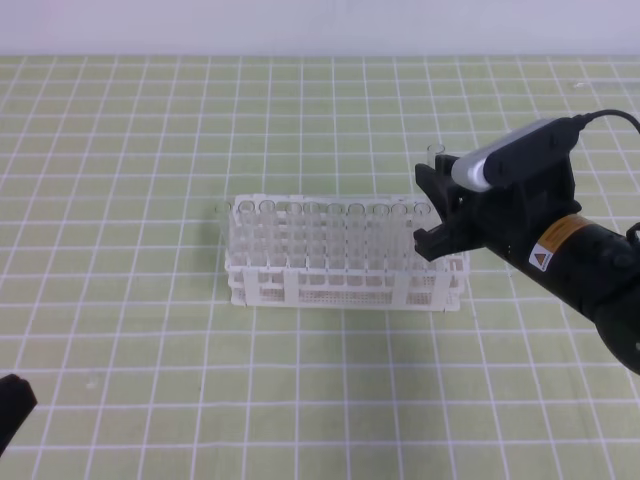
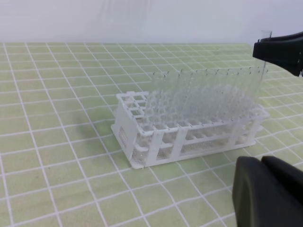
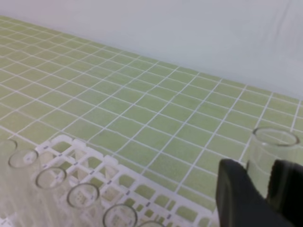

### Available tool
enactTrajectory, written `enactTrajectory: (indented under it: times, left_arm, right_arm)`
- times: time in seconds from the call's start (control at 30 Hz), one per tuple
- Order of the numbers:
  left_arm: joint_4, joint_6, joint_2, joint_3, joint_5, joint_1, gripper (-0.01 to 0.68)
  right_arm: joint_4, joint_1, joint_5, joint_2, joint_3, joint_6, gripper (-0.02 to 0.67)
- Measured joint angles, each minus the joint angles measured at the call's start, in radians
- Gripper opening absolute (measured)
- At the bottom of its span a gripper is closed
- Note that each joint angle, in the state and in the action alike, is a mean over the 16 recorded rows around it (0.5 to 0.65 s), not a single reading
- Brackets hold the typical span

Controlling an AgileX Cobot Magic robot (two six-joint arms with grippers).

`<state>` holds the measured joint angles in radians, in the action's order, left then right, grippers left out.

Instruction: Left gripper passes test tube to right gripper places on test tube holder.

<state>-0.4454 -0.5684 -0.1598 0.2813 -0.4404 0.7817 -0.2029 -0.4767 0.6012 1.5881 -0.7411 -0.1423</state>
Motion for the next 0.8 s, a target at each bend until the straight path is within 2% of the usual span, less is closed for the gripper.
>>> enactTrajectory:
  times: [0.8]
  left_arm:
    - [-0.001,0.0,-0.001,0.0,0.0,0.0,-0.002]
  right_arm:
    - [0.059,0.001,0.093,0.001,0.078,0.041,0.132]
